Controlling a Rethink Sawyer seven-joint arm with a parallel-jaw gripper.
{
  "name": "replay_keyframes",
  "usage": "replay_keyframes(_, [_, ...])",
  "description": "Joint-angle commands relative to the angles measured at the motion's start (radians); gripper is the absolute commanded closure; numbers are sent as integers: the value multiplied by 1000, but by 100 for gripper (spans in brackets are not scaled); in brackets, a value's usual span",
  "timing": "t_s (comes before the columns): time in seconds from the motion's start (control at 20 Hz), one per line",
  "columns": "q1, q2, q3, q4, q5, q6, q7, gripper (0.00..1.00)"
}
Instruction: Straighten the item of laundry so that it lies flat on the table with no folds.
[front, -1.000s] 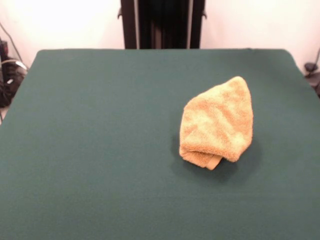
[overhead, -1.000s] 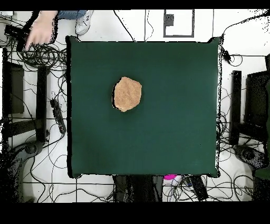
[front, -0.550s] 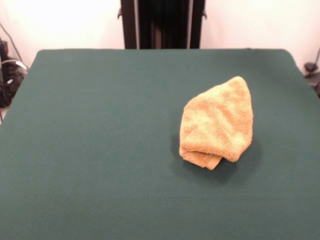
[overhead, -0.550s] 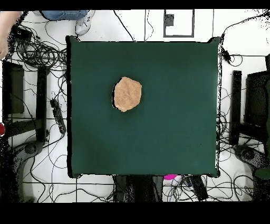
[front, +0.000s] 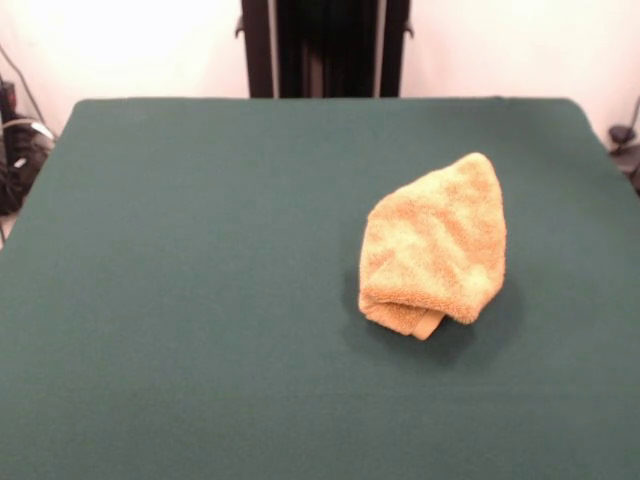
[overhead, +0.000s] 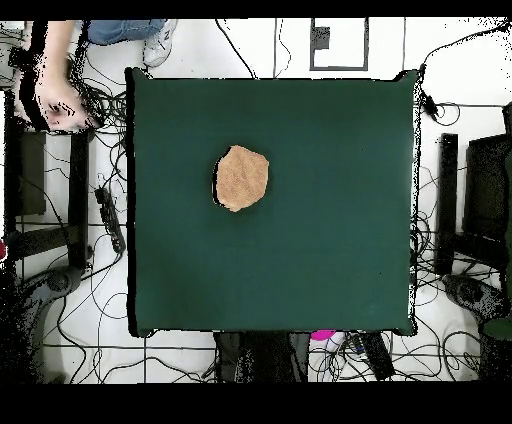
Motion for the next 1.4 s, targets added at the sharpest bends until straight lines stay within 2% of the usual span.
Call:
replay_keyframes(0.05, [31, -4, 123, 144, -26, -3, 93, 0])
replay_keyframes(0.3, [49, -12, 123, 131, -23, 20, 104, 0])
replay_keyframes(0.55, [77, -47, 116, 160, -18, 32, 119, 0])
replay_keyframes(0.8, [117, -30, 103, 122, -14, 48, 153, 0])
replay_keyframes(0.9, [130, -12, 94, 84, -13, 64, 166, 0])
replay_keyframes(1.4, [177, 172, 29, -315, 23, 289, 263, 0])
